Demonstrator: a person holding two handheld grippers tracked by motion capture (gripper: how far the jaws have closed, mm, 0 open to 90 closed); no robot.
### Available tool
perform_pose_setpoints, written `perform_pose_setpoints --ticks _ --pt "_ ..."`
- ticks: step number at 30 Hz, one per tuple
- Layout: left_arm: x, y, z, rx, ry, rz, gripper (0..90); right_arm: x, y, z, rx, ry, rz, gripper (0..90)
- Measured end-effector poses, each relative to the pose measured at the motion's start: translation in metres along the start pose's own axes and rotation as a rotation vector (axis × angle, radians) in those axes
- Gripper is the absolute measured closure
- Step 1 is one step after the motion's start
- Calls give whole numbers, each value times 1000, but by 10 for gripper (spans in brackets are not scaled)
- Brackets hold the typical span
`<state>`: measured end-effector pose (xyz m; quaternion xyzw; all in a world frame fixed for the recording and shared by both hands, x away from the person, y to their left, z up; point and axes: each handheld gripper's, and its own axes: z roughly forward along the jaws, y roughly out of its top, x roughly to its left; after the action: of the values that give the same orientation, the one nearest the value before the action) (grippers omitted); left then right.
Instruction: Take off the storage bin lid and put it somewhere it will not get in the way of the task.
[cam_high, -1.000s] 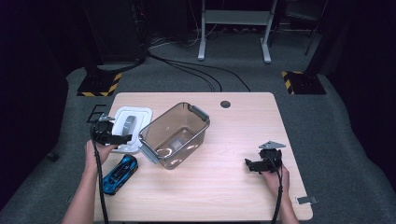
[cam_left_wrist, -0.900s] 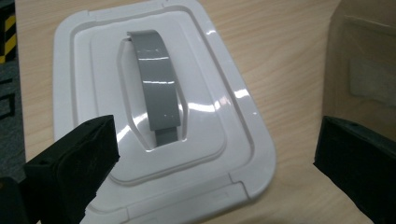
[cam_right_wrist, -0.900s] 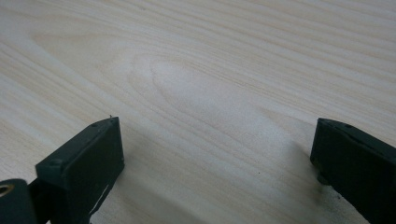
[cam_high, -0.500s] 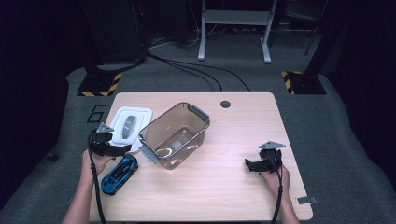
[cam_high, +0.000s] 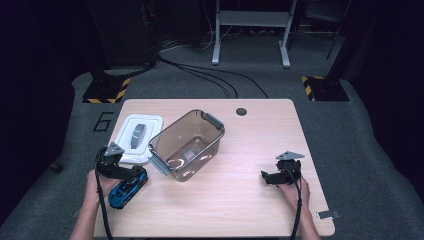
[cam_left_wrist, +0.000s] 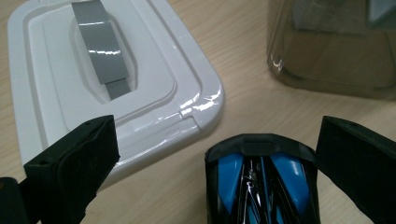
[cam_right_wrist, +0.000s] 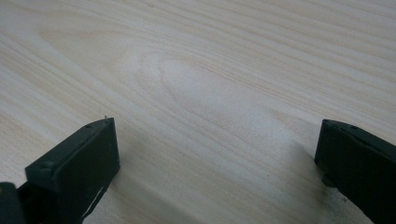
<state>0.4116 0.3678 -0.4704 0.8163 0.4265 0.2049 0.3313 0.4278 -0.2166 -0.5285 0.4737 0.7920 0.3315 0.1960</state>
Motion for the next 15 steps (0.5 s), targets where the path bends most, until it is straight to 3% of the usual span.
perform_pose_setpoints --ticks 7,11,15 --pt "-9 -11 -6 13 -8 29 0 0 0 0 -1 -2 -5 0" --pt "-12 -12 -7 -21 -3 43 0 -1 0 0 -2 -3 -7 0" --pt "-15 -11 -10 -11 -9 60 0 -1 0 1 -7 -6 -12 0"
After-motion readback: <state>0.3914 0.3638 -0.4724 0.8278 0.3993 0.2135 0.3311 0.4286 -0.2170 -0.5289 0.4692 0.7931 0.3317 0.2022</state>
